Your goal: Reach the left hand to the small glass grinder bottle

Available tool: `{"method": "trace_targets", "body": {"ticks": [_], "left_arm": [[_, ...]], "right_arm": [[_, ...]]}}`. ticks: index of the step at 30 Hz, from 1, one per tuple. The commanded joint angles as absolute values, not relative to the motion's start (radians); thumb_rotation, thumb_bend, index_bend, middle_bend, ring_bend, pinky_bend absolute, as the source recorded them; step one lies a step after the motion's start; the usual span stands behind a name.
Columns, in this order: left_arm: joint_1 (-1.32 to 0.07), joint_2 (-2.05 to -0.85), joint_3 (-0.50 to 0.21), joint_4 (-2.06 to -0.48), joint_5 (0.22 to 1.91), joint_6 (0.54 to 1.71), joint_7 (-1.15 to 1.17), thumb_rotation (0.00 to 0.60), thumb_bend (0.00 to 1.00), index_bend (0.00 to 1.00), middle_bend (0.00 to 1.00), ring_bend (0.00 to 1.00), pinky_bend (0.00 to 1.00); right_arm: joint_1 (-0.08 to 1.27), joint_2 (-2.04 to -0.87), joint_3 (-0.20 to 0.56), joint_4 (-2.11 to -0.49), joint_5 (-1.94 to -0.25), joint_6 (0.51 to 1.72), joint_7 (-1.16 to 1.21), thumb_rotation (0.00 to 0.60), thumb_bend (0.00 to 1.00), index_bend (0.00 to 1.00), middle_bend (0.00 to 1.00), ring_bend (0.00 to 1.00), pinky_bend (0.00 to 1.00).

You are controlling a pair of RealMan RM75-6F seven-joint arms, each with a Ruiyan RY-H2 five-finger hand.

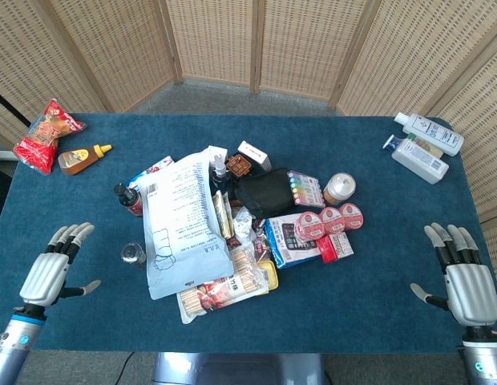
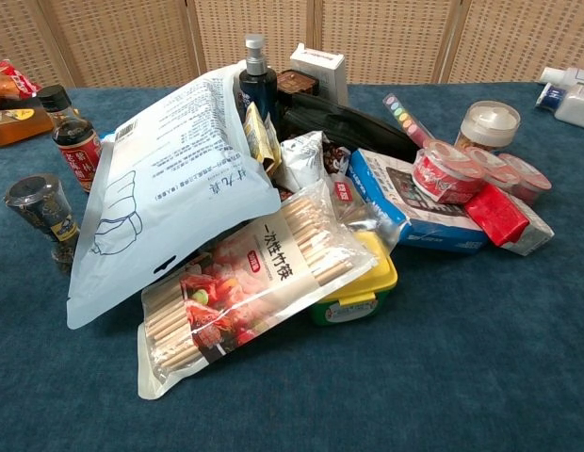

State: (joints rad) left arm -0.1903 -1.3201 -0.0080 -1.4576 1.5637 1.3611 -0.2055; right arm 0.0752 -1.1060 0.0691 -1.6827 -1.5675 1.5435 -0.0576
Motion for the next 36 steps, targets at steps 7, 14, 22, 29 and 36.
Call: {"method": "trace_targets", "body": {"ticks": [7, 14, 22, 29, 36], "left_arm": [[-0.225, -1.52, -0.039, -1.289, 1.56, 1.372, -0.367, 0.6, 0.18, 0.0, 0.0, 0.0, 0.0], [-0.243, -1.599, -0.045, -1.236, 1.54, 1.348, -0.429, 0.6, 0.18, 0.0, 0.0, 0.0, 0.0], [-0.267, -1.676, -0.059, -1.179, 1.534, 1.345, -0.481, 0.6, 0.18, 0.0, 0.0, 0.0, 0.0], [-0.274, -1.751, -0.064, -1.112, 1.54, 1.373, -0.496, 0.6, 0.18, 0.18, 0.16, 0.14, 0.3], [-0.272, -1.806, -0.081, -1.052, 1.534, 1.417, -0.466, 0.6, 0.22, 0.75, 0.73, 0.64, 0.7]], "right_arm": [[0.074, -1.102, 0.068, -1.685, -1.571, 1.546, -0.052, 0.6, 0.0, 0.0, 0.0, 0.0, 0.0], [0.074, -1.099, 0.067, -1.687, -1.574, 1.545, -0.047, 0.6, 0.0, 0.0, 0.0, 0.0, 0.0], [0.071, -1.091, 0.068, -1.691, -1.575, 1.551, -0.031, 0.6, 0.0, 0.0, 0.0, 0.0, 0.0], [0.069, -1.087, 0.068, -1.691, -1.577, 1.554, -0.022, 0.6, 0.0, 0.0, 0.0, 0.0, 0.0], [0.069, -1.085, 0.07, -1.689, -1.575, 1.554, -0.013, 0.6, 0.0, 0.0, 0.0, 0.0, 0.0]]}}
